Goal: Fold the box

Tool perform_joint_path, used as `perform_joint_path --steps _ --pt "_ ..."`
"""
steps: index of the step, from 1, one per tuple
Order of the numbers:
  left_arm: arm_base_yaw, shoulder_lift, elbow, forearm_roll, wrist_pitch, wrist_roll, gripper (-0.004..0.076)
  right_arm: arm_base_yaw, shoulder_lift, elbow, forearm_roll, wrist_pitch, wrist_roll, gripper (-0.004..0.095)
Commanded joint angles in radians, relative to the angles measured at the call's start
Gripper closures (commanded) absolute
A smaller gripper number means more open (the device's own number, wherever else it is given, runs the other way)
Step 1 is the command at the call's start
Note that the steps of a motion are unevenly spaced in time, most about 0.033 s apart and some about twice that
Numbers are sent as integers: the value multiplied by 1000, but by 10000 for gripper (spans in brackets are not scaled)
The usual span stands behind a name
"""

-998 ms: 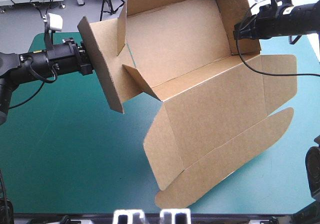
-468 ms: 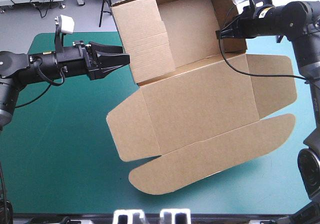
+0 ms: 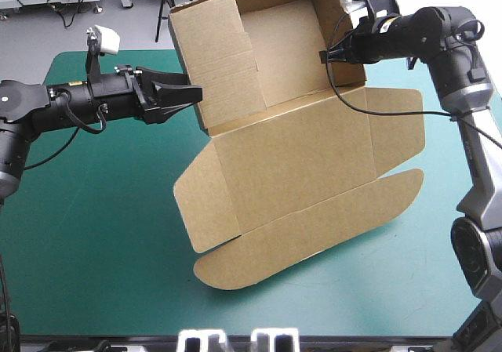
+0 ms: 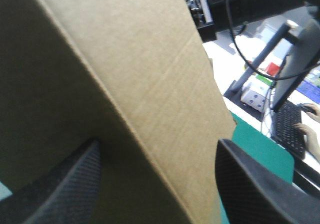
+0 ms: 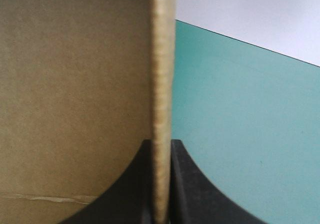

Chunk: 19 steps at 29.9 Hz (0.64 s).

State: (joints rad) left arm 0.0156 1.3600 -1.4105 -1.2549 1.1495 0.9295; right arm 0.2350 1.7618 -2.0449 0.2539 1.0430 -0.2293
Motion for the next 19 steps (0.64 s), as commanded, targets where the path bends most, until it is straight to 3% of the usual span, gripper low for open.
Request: perform_joint_path --steps 1,7,13,16,19 --pt "-5 -31 -29 -23 -69 -27 248 37 -51 -31 40 -104 10 925" --pt "-5 -31 -29 49 -161 -96 248 84 -51 -31 -28 -156 43 925" --pt "-35 -29 -29 68 -319 -158 248 166 -47 -31 -239 -185 159 925" --pt "-97 -29 -29 167 -432 -229 249 205 -38 -31 -313 -185 229 925" --pt "-180 -23 -29 338 -514 -332 260 225 -26 -31 -305 -187 240 925"
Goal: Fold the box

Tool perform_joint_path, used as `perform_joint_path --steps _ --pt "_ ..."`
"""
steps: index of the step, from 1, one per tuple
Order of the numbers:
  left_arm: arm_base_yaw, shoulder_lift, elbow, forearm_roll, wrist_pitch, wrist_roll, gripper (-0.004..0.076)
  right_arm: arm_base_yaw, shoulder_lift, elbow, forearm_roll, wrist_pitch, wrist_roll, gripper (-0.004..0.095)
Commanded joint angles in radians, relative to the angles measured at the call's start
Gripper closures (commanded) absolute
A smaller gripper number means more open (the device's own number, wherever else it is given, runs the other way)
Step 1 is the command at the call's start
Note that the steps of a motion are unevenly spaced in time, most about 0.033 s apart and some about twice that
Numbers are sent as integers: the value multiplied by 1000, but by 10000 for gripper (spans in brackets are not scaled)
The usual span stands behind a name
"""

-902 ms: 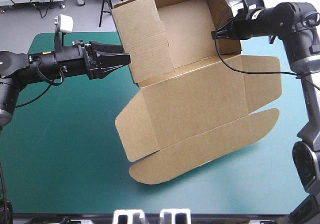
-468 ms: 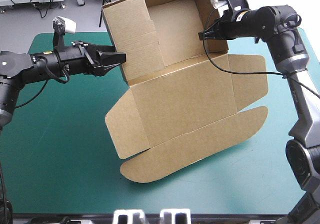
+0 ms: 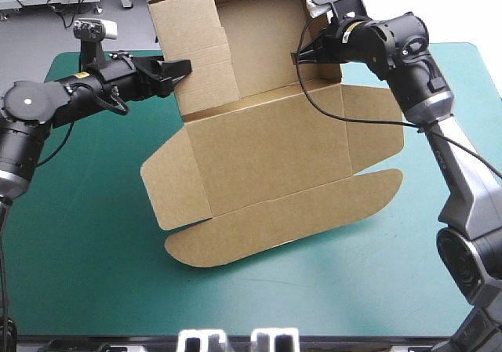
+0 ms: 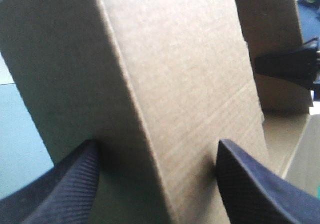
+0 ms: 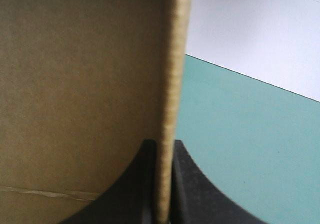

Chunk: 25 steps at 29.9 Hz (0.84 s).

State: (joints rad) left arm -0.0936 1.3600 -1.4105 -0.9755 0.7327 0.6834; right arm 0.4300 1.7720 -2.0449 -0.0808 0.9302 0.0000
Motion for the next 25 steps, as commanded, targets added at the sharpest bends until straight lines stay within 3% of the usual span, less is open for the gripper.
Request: perform_joint_path --steps 1,8,15,19,25 --pt "-101 -18 -29 111 -117 -125 266 36 -34 -31 40 -74 17 925" --pt "-255 66 -29 481 -162 -427 283 38 -30 -31 22 -11 67 925" --pt "-292 185 -33 484 -145 -495 283 4 -25 -29 29 161 81 926" --pt "-292 223 -48 483 -124 -561 288 -38 -9 -29 138 223 77 926" --pt "-292 237 -104 483 -104 -598 418 -69 41 -29 226 290 70 926"
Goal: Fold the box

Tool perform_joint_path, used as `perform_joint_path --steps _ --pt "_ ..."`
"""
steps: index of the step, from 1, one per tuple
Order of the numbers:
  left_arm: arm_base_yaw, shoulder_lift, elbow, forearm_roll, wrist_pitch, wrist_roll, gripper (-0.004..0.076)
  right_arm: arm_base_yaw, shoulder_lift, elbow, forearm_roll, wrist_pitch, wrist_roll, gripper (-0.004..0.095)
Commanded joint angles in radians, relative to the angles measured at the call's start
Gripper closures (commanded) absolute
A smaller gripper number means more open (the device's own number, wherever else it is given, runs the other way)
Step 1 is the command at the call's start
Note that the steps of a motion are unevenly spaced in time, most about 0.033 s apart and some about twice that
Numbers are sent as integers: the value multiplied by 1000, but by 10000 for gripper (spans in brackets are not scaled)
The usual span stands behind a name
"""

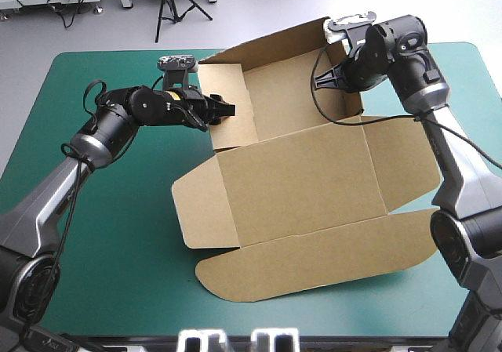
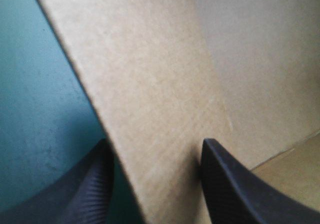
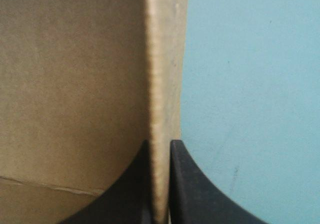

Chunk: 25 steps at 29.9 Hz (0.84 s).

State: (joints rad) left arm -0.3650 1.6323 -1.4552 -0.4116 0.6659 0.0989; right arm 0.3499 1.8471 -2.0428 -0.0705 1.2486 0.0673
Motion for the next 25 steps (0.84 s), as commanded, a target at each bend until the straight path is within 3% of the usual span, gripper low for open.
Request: perform_joint_path --steps 1,9,25 --pt "-20 -35 -71 -81 -35 -20 442 11 -28 -32 216 -15 5 926" --pt "-20 6 -153 -25 97 -22 734 11 35 -32 301 -1 3 926" --pt "-20 187 -296 36 386 41 733 11 75 -6 336 1 6 926"
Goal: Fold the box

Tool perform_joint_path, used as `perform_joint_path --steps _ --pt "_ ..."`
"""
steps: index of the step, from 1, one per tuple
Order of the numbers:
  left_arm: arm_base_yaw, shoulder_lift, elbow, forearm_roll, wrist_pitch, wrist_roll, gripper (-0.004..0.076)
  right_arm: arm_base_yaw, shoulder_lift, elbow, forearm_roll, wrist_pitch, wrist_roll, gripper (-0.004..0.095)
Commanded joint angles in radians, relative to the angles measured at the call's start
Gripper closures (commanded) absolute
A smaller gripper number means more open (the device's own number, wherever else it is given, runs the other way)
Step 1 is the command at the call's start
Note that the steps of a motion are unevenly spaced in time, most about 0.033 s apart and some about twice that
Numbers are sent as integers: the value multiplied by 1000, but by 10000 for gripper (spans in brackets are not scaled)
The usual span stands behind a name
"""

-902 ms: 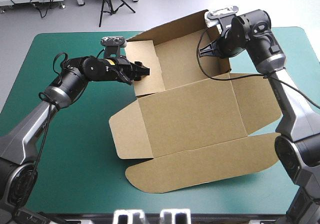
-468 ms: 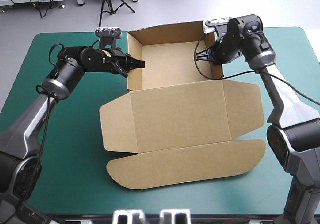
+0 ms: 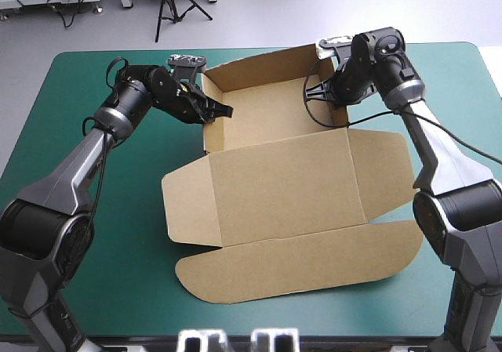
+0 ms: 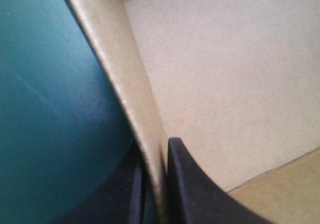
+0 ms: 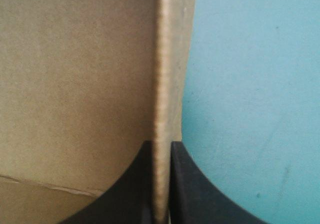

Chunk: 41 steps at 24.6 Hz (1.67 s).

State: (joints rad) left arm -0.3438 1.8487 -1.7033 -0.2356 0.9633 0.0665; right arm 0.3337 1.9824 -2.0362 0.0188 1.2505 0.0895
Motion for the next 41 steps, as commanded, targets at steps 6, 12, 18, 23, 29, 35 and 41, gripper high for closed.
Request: perform_joint_path --steps 6,12,18,23,29,35,41 --pt "-41 50 -127 -103 263 53 733 27 -61 148 237 -1 -21 926" --pt "-46 92 -136 -109 314 53 733 27 -61 250 202 -1 -43 927" --pt "-62 104 -132 -66 315 53 733 27 -61 254 152 -1 -43 927" --pt "-63 111 -132 -90 323 53 732 27 -61 254 152 -1 -43 926" --pt "-63 92 -134 -67 328 35 512 27 -61 254 156 -1 -36 656" --pt "-63 67 -134 34 328 -23 229 27 -69 254 144 -1 -4 173" --pt "-61 58 -134 89 328 -25 229 27 -100 251 87 -1 -4 173"
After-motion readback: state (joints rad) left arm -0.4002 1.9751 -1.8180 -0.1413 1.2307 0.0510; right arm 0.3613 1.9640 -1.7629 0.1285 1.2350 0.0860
